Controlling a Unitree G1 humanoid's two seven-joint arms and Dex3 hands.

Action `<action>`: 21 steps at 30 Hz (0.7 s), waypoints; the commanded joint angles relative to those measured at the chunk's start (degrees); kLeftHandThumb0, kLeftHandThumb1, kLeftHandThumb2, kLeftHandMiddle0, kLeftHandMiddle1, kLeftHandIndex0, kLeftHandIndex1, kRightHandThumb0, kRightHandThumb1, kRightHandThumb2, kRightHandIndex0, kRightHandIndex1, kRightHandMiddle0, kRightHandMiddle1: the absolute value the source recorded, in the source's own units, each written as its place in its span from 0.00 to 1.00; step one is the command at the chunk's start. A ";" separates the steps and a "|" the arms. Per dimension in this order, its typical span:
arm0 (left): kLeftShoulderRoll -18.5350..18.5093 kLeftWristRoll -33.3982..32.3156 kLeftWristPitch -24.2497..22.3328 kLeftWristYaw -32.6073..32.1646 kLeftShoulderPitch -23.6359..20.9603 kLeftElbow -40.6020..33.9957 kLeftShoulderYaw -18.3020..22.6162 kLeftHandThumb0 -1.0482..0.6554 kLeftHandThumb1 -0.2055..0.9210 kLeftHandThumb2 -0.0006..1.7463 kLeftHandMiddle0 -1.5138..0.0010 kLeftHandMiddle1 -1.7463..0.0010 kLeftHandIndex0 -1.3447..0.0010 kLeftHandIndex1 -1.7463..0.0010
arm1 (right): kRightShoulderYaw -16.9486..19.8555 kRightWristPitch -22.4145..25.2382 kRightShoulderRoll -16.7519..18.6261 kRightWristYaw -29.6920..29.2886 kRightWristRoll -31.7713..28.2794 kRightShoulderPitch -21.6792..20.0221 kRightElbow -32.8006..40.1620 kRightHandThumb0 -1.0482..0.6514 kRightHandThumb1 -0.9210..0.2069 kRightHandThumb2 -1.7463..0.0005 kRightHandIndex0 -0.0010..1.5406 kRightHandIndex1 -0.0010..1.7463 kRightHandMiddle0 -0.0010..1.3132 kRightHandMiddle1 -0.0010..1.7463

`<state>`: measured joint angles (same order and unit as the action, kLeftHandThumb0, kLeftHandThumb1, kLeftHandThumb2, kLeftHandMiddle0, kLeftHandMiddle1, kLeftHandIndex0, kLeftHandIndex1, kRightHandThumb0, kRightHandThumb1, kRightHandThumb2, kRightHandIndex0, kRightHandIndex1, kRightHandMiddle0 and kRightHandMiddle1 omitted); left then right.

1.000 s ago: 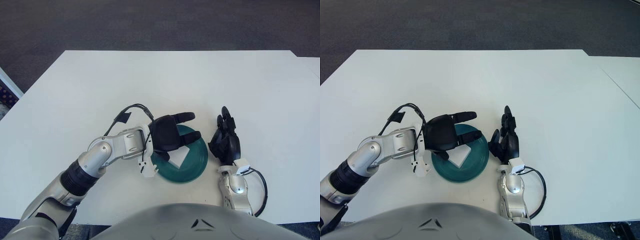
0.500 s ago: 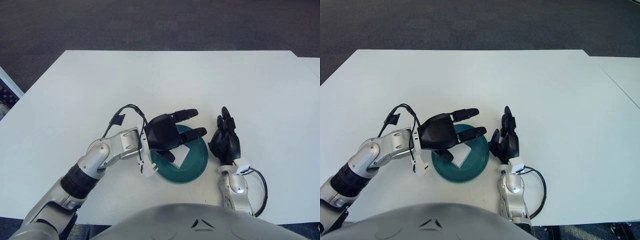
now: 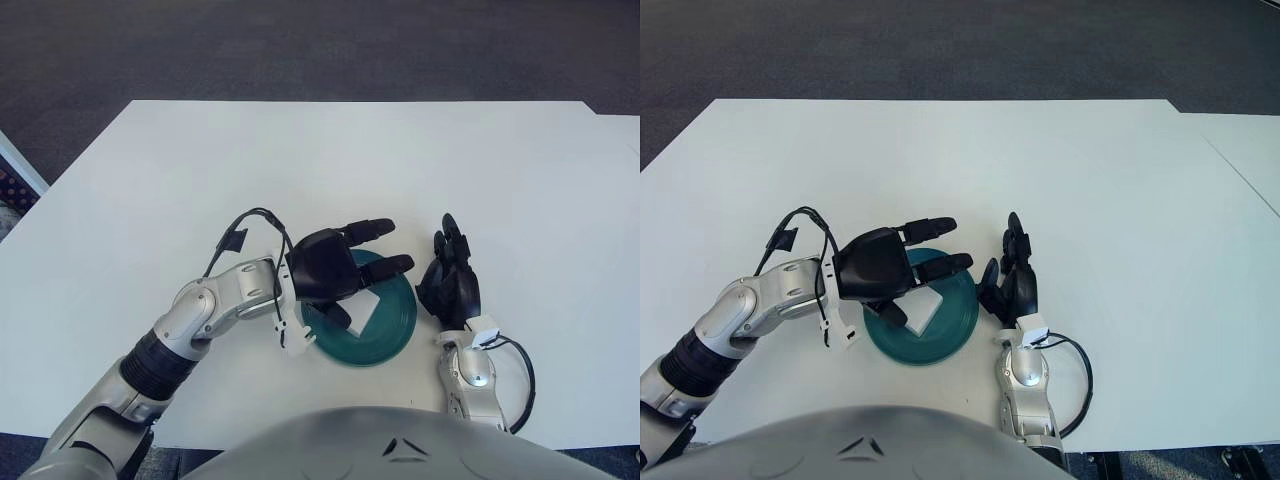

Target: Put the charger into the plate.

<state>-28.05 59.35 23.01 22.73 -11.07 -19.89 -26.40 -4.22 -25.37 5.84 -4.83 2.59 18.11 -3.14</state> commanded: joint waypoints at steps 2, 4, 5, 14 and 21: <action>2.72 -5.60 -5.83 0.03 3.67 -0.11 3.80 0.00 1.00 0.46 1.00 1.00 1.00 1.00 | -0.77 0.70 0.60 -0.49 0.87 1.59 -1.21 0.03 0.00 0.44 0.00 0.00 0.01 0.05; 6.81 -14.75 -12.87 1.44 6.55 -0.30 8.64 0.00 1.00 0.45 1.00 1.00 1.00 1.00 | -0.71 0.93 0.59 -0.48 0.72 1.68 -0.88 0.03 0.00 0.44 0.00 0.00 0.00 0.05; 8.51 -20.87 -16.74 2.00 8.61 -0.25 12.72 0.00 1.00 0.45 1.00 1.00 1.00 1.00 | -0.35 1.00 0.62 -0.32 -0.04 1.47 -1.16 0.04 0.00 0.44 0.00 0.00 0.00 0.05; 44.74 -65.62 -49.58 -11.37 13.94 -5.56 35.21 0.00 1.00 0.49 1.00 1.00 1.00 1.00 | 1.19 0.86 1.56 0.77 -4.38 1.43 -2.74 0.04 0.00 0.46 0.00 0.00 0.01 0.06; 49.26 -72.66 -49.52 -16.44 16.70 -8.51 37.84 0.00 1.00 0.52 1.00 1.00 1.00 1.00 | 1.11 1.73 1.32 1.89 -5.31 2.23 -2.02 0.04 0.00 0.48 0.00 0.00 0.00 0.07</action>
<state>3.54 11.82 -9.88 19.68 -0.52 -23.59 -4.86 -4.20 -26.18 5.83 -4.14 2.38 18.02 -2.76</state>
